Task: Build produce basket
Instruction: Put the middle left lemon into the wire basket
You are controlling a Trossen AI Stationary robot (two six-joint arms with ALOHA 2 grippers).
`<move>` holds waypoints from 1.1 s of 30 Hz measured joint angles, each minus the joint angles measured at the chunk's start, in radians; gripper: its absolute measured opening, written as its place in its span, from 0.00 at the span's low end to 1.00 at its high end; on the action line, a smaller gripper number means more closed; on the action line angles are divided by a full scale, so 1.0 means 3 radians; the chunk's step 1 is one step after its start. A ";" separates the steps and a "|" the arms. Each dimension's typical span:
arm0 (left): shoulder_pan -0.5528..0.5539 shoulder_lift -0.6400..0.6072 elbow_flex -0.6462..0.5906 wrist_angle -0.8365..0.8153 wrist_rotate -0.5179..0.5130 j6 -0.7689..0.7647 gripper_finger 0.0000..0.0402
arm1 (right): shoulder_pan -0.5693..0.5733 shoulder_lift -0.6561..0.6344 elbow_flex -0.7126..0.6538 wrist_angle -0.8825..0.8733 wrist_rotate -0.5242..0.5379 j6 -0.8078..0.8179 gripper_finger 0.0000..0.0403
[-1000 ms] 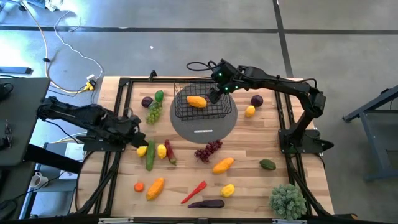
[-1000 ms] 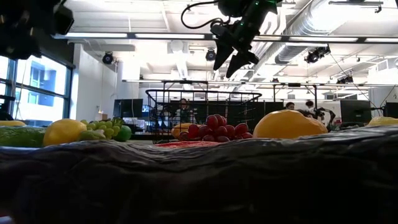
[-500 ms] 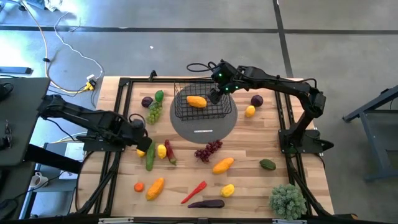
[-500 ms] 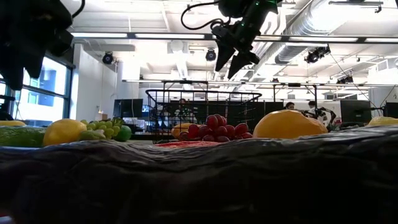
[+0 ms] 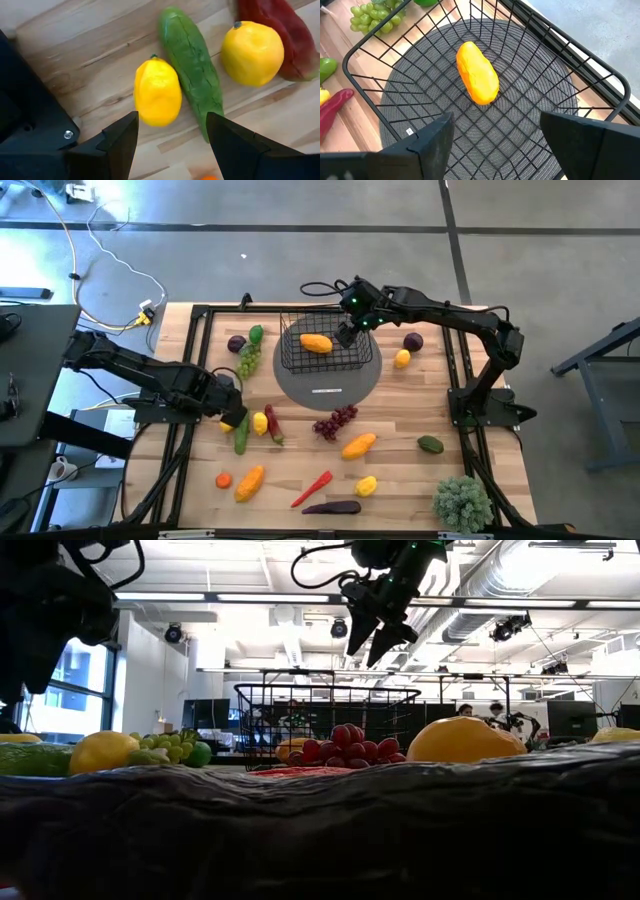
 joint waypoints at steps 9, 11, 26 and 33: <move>0.0001 0.0248 0.0000 0.0003 0.0013 0.0090 0.55 | 0.0000 0.0001 0.0000 -0.0010 0.0000 0.0000 0.68; 0.0001 0.0316 0.0000 0.0004 0.0031 0.0055 0.55 | 0.0000 0.0001 0.0000 -0.0013 0.0000 0.0000 0.68; 0.0001 0.0657 -0.0001 0.0019 0.0139 0.0026 0.55 | 0.0000 0.0003 0.0000 -0.0069 0.0001 0.0000 0.68; 0.0001 0.0754 -0.0001 0.0125 0.0140 0.0026 0.55 | 0.0000 0.0003 0.0000 -0.0070 0.0001 0.0000 0.68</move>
